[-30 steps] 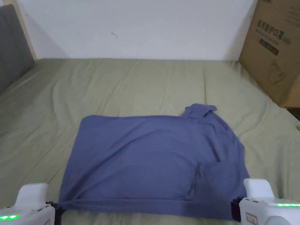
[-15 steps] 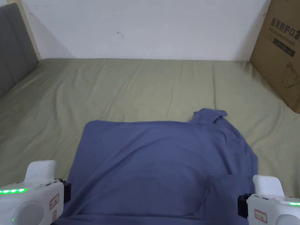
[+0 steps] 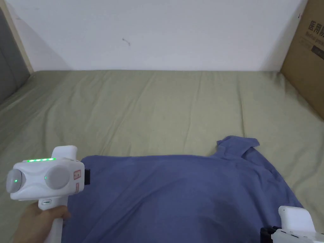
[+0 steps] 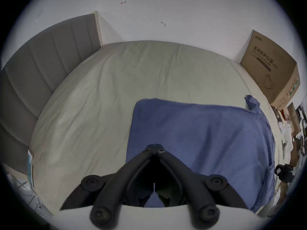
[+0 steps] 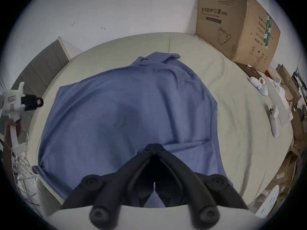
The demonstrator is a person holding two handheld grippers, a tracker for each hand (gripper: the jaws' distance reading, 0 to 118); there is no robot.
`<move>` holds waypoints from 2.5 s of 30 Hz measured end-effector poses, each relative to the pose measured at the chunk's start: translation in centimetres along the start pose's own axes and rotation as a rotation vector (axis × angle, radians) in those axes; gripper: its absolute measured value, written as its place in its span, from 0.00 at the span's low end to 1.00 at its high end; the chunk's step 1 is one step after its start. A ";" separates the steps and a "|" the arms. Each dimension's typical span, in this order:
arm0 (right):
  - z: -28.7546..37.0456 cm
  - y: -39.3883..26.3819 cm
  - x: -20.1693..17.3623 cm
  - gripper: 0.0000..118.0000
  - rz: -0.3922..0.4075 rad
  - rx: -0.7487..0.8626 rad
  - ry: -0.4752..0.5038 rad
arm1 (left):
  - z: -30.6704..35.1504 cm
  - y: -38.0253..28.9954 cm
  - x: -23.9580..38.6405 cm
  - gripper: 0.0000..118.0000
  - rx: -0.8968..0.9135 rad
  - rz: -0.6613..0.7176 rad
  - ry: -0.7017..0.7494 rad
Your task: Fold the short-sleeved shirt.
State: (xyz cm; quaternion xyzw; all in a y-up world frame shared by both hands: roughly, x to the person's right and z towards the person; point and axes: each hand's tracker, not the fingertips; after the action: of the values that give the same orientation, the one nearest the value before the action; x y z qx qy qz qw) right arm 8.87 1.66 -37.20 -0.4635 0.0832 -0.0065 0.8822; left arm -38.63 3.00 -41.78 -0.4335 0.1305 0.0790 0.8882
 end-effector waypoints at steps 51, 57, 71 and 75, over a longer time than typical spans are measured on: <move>-17.0 19.4 7.3 0.46 0.034 -0.128 -0.114 | -7.7 7.3 0.0 0.02 -0.078 -0.068 0.066; -14.7 19.5 7.0 0.00 0.093 -0.129 -0.140 | -4.9 7.7 0.3 0.02 -0.039 -0.052 0.052; 5.6 28.8 7.2 0.00 -0.035 0.258 -0.057 | 13.1 15.7 1.0 0.02 0.338 -0.015 0.083; 11.7 32.7 7.4 0.00 -0.093 0.398 -0.042 | 18.9 20.1 1.0 0.02 0.444 0.023 0.053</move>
State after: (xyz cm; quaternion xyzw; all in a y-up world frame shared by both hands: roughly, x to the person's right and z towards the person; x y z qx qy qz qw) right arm 15.80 29.19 -58.53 -0.2832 0.0402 -0.0539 0.9567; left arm -39.68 30.26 -45.94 -0.2279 0.1730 0.0471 0.9571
